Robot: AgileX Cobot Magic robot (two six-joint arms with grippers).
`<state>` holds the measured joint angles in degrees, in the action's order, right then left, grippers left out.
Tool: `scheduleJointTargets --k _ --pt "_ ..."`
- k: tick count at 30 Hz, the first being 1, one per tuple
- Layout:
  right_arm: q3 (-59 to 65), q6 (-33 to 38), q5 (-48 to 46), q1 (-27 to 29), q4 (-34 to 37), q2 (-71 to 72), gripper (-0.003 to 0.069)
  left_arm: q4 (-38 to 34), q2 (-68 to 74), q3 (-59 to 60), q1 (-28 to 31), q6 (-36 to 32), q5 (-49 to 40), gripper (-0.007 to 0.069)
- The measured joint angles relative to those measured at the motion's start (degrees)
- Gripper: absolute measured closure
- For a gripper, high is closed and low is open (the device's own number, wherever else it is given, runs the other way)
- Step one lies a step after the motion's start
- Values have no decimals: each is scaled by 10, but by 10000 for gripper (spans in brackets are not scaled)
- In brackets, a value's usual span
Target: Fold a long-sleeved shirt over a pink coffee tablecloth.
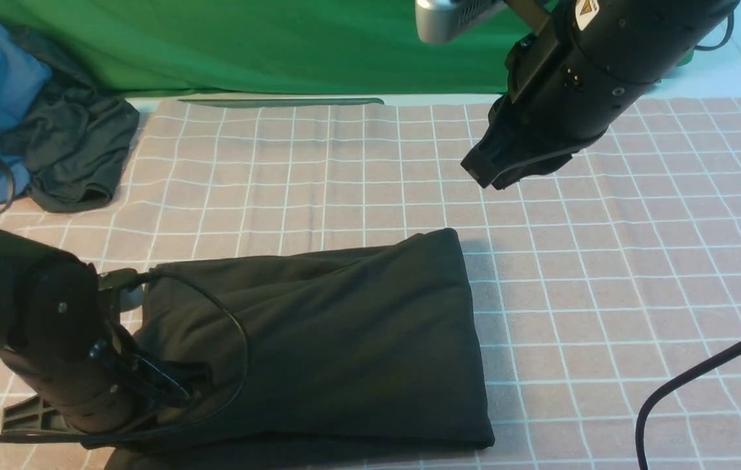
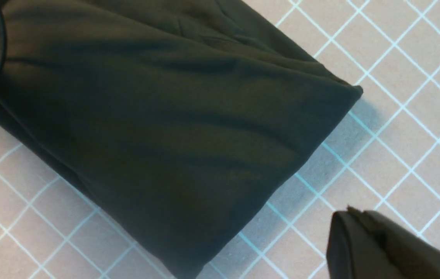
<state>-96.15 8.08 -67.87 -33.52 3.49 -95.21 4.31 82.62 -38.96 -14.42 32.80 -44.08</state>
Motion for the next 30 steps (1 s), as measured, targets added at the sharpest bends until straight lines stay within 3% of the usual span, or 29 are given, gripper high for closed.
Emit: scheduleJointTargets --k 8,20,23,30 --pt "0 12 0 0 0 0 620 -2 -13 -77 8 -3 -41 611" --pt "0 12 10 0 0 0 620 -131 65 -157 8 -97 46 611" --pt "0 12 11 0 0 0 620 -107 107 -157 8 -93 58 611" --pt "0 12 -6 11 0 0 620 37 156 -157 8 25 57 611"
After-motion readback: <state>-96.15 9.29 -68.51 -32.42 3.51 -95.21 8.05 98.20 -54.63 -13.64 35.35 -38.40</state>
